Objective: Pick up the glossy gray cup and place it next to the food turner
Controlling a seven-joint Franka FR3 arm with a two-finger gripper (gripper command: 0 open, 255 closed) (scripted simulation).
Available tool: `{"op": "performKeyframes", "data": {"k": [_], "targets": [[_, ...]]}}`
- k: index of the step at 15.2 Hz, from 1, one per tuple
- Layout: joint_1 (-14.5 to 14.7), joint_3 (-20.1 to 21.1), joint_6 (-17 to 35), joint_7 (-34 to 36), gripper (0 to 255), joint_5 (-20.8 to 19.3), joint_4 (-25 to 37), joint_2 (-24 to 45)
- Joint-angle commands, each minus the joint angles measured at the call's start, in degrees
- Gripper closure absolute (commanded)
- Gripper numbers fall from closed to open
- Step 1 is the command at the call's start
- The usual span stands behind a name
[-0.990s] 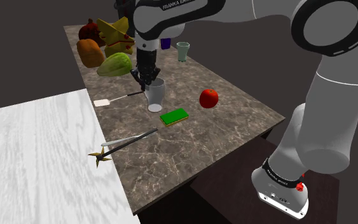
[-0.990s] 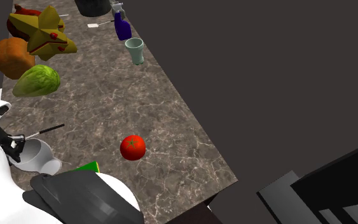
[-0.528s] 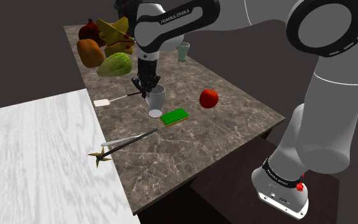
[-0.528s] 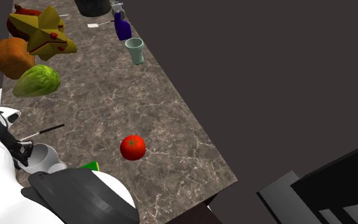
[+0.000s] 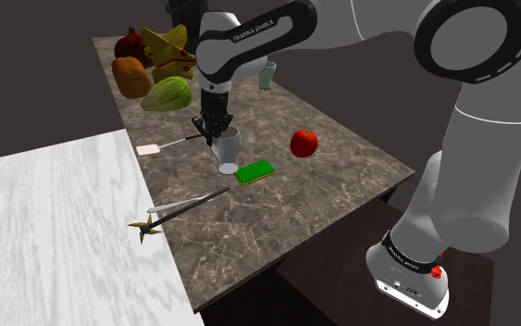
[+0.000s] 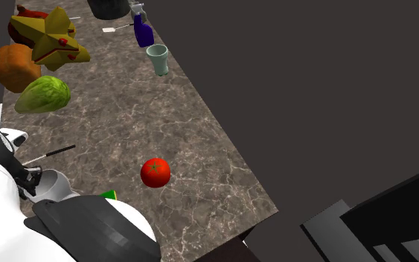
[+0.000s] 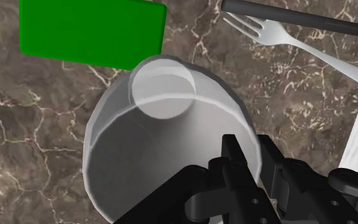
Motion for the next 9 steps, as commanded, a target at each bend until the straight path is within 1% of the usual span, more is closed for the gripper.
{"op": "performKeyframes", "data": {"k": [1, 2, 7, 9], "targets": [[-0.03, -0.03, -0.05, -0.01, 255, -0.03, -0.06, 0.08], [-0.04, -0.03, -0.05, -0.02, 0, -0.03, -0.08, 0.06], [-0.03, -0.03, -0.05, -0.01, 0, -0.03, -0.06, 0.08], [-0.29, -0.30, -3.45, 0.28, 0, -0.46, 2.01, -1.24]]}}
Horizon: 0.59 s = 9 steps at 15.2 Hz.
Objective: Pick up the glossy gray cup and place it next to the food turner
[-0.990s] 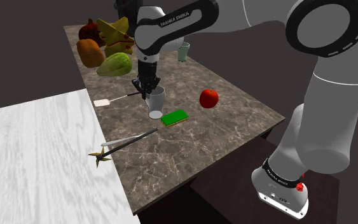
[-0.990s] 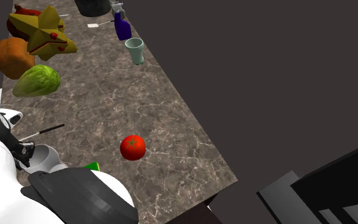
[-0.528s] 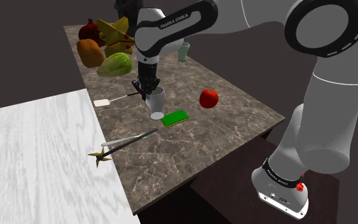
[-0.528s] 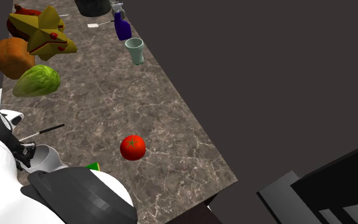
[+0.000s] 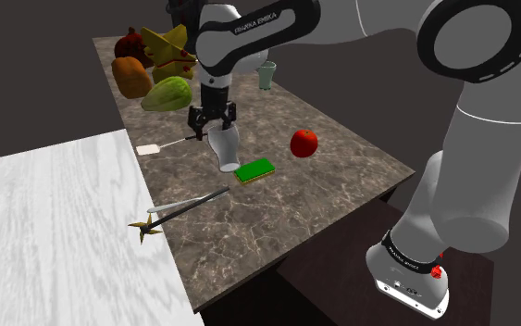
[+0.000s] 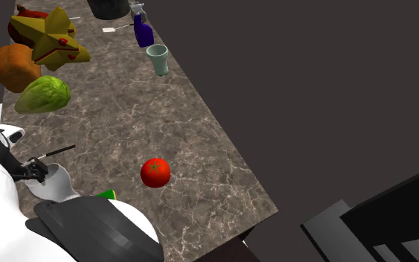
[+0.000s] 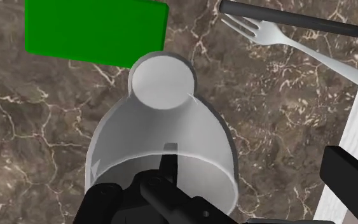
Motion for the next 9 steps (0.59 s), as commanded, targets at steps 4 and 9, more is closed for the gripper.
{"op": "performKeyframes", "data": {"k": [4, 9], "targets": [[-0.42, -0.38, -4.47, 0.21, 0, -0.49, 2.84, -1.53], [-0.42, -0.38, -4.47, 0.21, 0, -0.49, 2.85, -1.52]]}}
